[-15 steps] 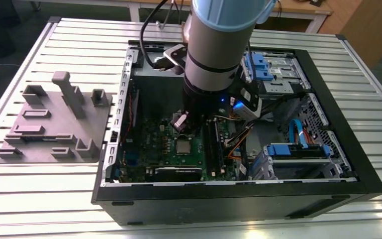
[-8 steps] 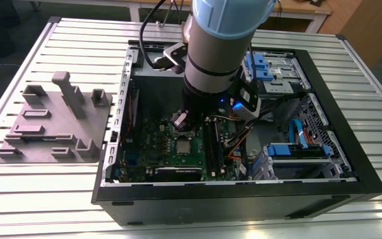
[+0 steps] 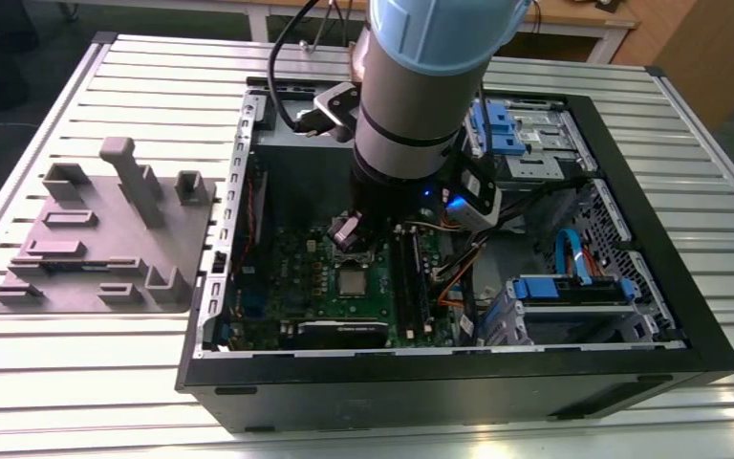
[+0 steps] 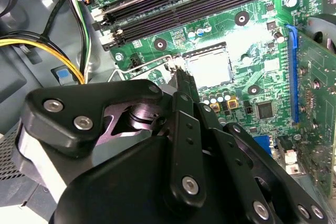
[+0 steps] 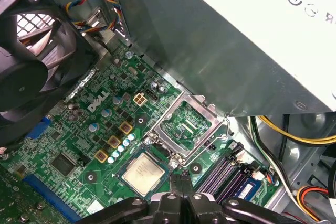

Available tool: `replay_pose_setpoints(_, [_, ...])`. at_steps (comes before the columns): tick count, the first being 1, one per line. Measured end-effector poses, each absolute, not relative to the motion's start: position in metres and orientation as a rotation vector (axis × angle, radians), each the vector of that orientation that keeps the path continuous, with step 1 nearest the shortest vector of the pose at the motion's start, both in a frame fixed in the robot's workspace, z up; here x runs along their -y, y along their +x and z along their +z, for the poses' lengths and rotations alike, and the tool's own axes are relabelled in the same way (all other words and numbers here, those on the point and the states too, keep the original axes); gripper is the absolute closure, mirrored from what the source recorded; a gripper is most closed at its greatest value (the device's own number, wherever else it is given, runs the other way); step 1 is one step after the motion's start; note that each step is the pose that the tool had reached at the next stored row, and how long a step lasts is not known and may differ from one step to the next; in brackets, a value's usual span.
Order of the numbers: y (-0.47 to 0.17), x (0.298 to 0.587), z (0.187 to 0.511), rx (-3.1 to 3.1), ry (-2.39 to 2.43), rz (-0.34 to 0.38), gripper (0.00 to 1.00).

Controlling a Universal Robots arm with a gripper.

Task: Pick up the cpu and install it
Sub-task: 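Close the cpu cover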

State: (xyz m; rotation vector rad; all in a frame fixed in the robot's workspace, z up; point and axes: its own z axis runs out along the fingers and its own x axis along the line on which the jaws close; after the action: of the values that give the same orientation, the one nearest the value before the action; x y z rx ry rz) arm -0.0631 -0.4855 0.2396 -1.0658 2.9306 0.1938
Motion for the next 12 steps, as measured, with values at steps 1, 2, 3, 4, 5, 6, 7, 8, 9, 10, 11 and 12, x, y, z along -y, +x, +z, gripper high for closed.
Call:
replay_pose_setpoints(1, [-0.0631,0.4855,0.2396,-2.931,-1.066,0.194,0.90])
replay_pose_setpoints(2, [-0.0631,0.4855,0.2396,-2.930,-1.066,0.194,0.90])
replay_pose_setpoints(3, [-0.0632,0.4855,0.2396,-2.930,-1.069,0.194,0.90])
replay_pose_setpoints(4, [-0.0632,0.4855,0.2396,-2.926,-1.079,0.194,0.90])
replay_pose_setpoints(5, [-0.0631,0.4855,0.2395,-2.919,-1.100,0.194,0.90])
replay_pose_setpoints(6, [-0.0631,0.4855,0.2395,-2.913,-1.120,0.194,0.90])
replay_pose_setpoints(7, [-0.0631,0.4855,0.2395,-2.906,-1.141,0.195,0.90])
replay_pose_setpoints(8, [-0.0631,0.4855,0.2395,-2.899,-1.160,0.195,0.90])
replay_pose_setpoints(9, [-0.0629,0.4855,0.2395,-2.894,-1.173,0.195,0.90])
replay_pose_setpoints(10, [-0.0623,0.4855,0.2394,-2.893,-1.176,0.195,0.90])
replay_pose_setpoints(11, [-0.0615,0.4855,0.2393,-2.893,-1.177,0.195,0.90])
replay_pose_setpoints(12, [-0.0599,0.4852,0.2393,-2.893,-1.177,0.195,0.90])
